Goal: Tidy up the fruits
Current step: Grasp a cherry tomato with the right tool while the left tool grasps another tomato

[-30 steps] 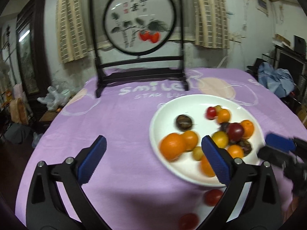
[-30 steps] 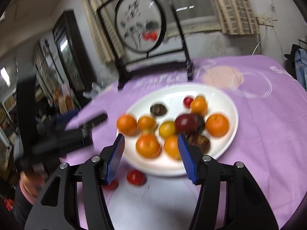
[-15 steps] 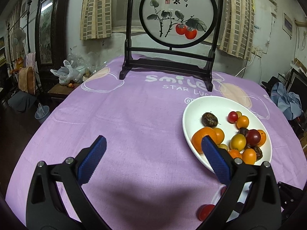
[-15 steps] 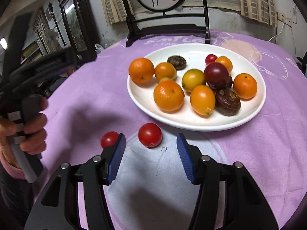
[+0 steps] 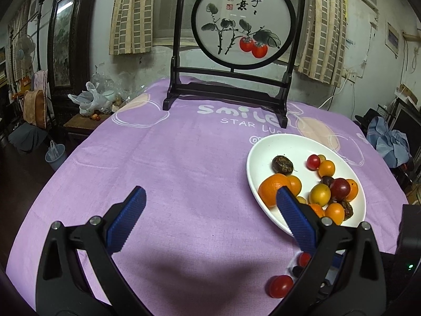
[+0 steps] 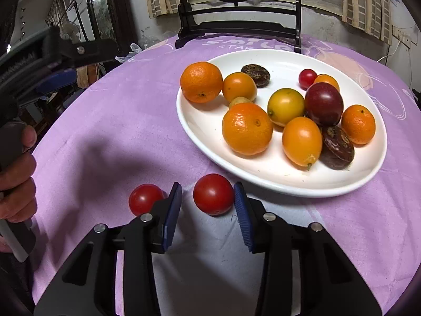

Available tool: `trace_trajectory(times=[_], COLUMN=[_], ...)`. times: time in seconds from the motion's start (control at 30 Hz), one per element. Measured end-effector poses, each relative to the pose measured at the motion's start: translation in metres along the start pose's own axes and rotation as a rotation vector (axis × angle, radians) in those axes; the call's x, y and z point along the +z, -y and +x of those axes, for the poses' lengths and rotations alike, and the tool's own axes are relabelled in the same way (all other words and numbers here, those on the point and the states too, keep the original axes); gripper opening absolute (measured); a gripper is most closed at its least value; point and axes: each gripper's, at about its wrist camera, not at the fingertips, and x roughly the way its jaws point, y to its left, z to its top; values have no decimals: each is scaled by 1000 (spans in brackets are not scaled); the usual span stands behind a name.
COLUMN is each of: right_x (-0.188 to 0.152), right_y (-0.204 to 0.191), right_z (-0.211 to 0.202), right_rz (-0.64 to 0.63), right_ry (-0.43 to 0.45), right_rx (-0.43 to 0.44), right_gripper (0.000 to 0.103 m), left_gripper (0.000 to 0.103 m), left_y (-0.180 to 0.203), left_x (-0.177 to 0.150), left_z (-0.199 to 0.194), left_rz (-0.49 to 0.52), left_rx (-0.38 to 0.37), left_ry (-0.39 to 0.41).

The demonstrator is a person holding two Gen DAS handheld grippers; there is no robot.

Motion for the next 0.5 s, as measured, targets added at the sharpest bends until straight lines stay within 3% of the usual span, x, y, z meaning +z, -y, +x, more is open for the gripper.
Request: trace_trajectory(times=[0.23,0.5], right_x=[-2,-4], right_y=[-4,-7], right_z=[0,-8], right_rz=[-13,-37], right_ry=[0,8], right_rx=[-26,-4], right_gripper=[31,30], left_gripper=[101,101], left_y=[-3,1], left_x=[0,-3], left_z=[-1,3], left_rz=[-16,4], left_rx=[-9,-2], left_ry=[-4,-20])
